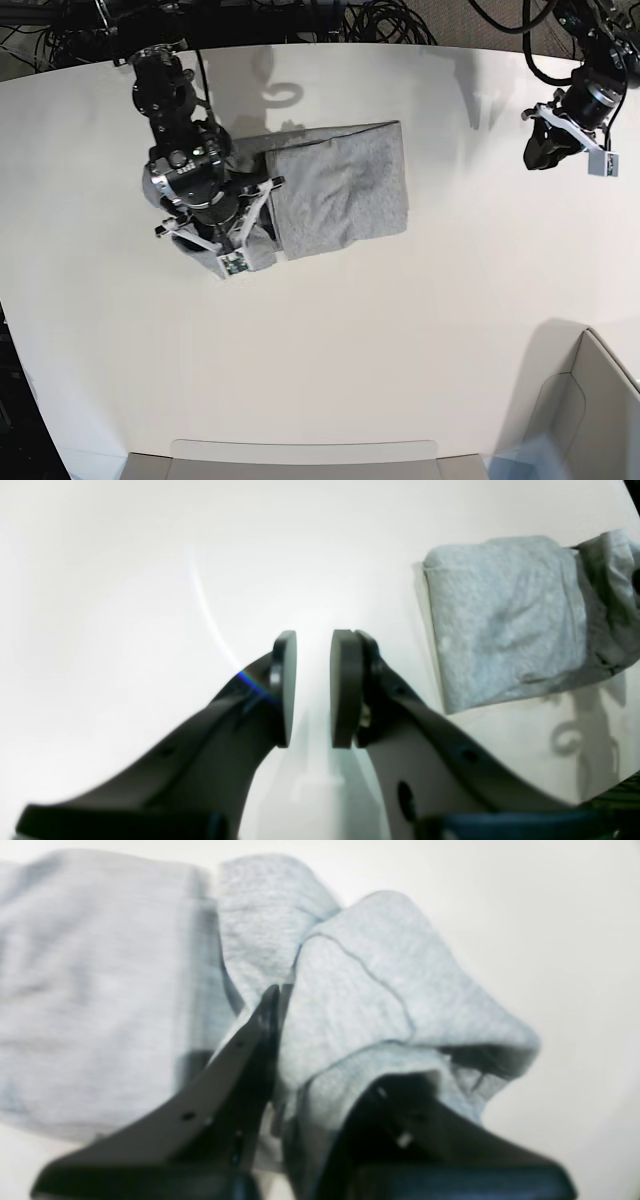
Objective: Fold the T-shirt properly
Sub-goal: 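Lift the folded bundle with the right gripper and flip it over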
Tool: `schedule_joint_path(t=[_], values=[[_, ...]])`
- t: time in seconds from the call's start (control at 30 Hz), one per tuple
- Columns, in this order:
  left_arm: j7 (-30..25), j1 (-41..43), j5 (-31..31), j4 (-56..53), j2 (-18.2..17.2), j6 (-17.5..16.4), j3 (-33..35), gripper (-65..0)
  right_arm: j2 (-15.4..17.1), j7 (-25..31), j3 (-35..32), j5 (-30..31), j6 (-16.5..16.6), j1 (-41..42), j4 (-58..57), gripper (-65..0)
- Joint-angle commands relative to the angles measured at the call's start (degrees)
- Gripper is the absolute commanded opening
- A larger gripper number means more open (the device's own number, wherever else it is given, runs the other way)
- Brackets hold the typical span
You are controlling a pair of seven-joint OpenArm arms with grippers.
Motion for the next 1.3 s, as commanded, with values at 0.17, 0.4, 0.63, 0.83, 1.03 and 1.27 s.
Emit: schedule_joint_path(t=[0.17,0.4,0.63,0.83,1.03,1.27], values=[[-0.9,1.1,-1.0,0.9,-0.9,-0.1,-4.9,-53.4,-3.9,1.2,-9.3,-7.0,-0.3,4.5,0.4,-65.0],[-0.9,2.1,-1.0,0.8,-0.9,-0.1,-8.3,-53.4,-7.7,1.2,-15.1,-7.0,-0.3,8.4,-5.2,-65.0],[-0.9,2.1,-1.0,0.7,-0.6,-0.1,-10.8,-53.4,-11.1,1.2,-20.7,-7.0,-0.3,10.4,-8.8,-65.0],[-0.9,2.1,-0.9,0.7,-0.6,-0.1,-11.4,-53.4,-13.3,1.3,-22.5,-7.0,-0.3,10.4,-13.9,-65.0],[-0.9,1.7,-0.9,-0.7,-0.5,-0.1,-11.2,-53.4,-14.0,1.2,-23.6,-7.0,0.0,10.0,-15.2,-65.0],[-0.9,1.7,-0.9,-4.5,-0.6,-0.1,-11.4,-53.4,-13.6,-2.3,-29.6,-7.0,0.0,9.9,-14.6,-53.1]])
